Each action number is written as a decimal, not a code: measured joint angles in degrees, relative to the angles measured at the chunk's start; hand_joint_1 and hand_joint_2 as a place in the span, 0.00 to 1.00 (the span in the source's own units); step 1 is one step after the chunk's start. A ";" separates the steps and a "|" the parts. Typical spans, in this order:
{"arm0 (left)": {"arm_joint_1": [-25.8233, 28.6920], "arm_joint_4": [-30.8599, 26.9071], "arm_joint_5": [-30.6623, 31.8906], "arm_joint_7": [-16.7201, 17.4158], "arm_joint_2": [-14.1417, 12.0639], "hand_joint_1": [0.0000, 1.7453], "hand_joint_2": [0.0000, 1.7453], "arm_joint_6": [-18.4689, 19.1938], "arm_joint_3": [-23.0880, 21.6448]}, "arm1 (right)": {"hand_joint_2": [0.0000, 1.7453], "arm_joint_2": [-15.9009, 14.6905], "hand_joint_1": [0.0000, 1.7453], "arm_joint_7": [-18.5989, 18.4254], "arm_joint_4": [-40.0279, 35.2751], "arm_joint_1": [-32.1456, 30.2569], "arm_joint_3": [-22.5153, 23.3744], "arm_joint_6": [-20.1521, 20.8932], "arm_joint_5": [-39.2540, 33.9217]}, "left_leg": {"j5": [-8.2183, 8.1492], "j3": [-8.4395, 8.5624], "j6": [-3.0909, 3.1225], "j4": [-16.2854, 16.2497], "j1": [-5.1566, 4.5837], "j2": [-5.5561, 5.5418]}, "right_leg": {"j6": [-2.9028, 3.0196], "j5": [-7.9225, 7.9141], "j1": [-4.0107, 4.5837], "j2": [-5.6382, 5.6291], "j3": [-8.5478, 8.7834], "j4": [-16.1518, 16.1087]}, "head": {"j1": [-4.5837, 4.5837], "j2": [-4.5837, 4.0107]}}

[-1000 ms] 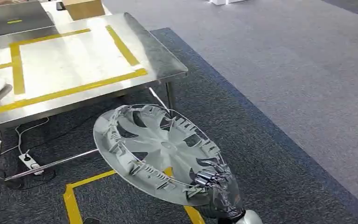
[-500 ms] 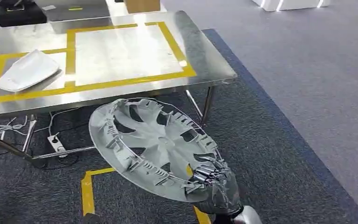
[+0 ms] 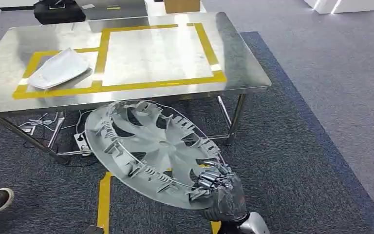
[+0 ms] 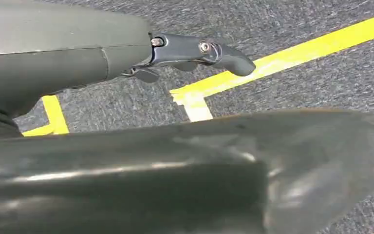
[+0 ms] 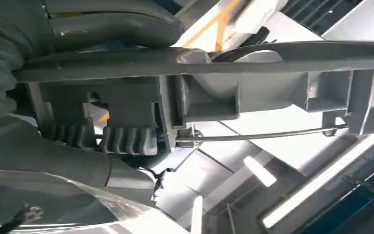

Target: Take the parts from the cabinet and place them on the table.

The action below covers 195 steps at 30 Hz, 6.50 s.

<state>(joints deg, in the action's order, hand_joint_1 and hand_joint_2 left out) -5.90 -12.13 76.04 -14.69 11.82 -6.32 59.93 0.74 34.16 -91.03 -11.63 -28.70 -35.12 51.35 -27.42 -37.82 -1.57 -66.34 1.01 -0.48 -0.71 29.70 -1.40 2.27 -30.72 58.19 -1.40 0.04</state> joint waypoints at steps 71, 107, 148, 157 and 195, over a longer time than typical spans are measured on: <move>-0.45 0.26 2.10 1.29 -0.37 0.00 0.00 1.68 -1.53 | 1.00 5.44 1.00 5.31 -17.88 4.52 9.64 0.00 0.43 | 0.26 3.64 3.45 6.73 -0.05 0.44 | -2.64 5.06 0.31 -2.21 -2.02 10.84 | 0.15 0.00; -5.82 0.28 10.14 4.24 2.27 0.00 0.00 5.95 -9.99 | 1.00 4.35 1.00 -39.66 60.86 57.65 -1.99 1.09 31.48 | -2.36 7.52 2.40 8.37 -1.11 -0.27 | -0.54 -4.03 1.18 -2.27 -5.24 0.47 | 0.48 0.00; -3.40 0.09 -10.27 -2.32 5.73 0.00 0.00 -0.11 -5.68 | 0.00 -6.10 0.00 -11.15 51.51 45.25 12.28 1.61 10.37 | 0.07 9.44 4.53 12.24 -0.68 0.08 | -2.21 -1.75 0.82 -2.43 -6.09 1.91 | -0.04 0.00; -2.66 -0.39 -11.48 -1.47 5.42 0.00 0.00 -0.02 -6.69 | 0.00 -4.06 0.00 -9.68 32.29 36.99 9.90 7.37 4.19 | -2.44 7.56 0.94 8.07 0.83 -0.19 | -5.26 -2.99 -1.03 -2.46 -3.72 1.93 | -1.34 0.02; 0.57 -1.27 -19.46 -5.14 5.18 0.00 0.00 -1.75 -7.98 | 0.00 0.33 0.00 -13.24 7.94 21.92 5.97 0.04 -3.69 | -2.25 -0.58 1.30 2.68 -1.29 0.61 | 0.77 -0.52 0.66 -1.77 0.83 -0.85 | -0.65 0.00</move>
<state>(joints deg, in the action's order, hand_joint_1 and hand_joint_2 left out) -5.33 -13.40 56.58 -19.83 17.00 -8.07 51.96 1.07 20.92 -83.09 10.29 -22.73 -35.08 47.66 -29.68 -38.40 -0.27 -63.66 -0.29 0.13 0.06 29.18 -0.73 0.50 -29.89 57.35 -2.05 0.04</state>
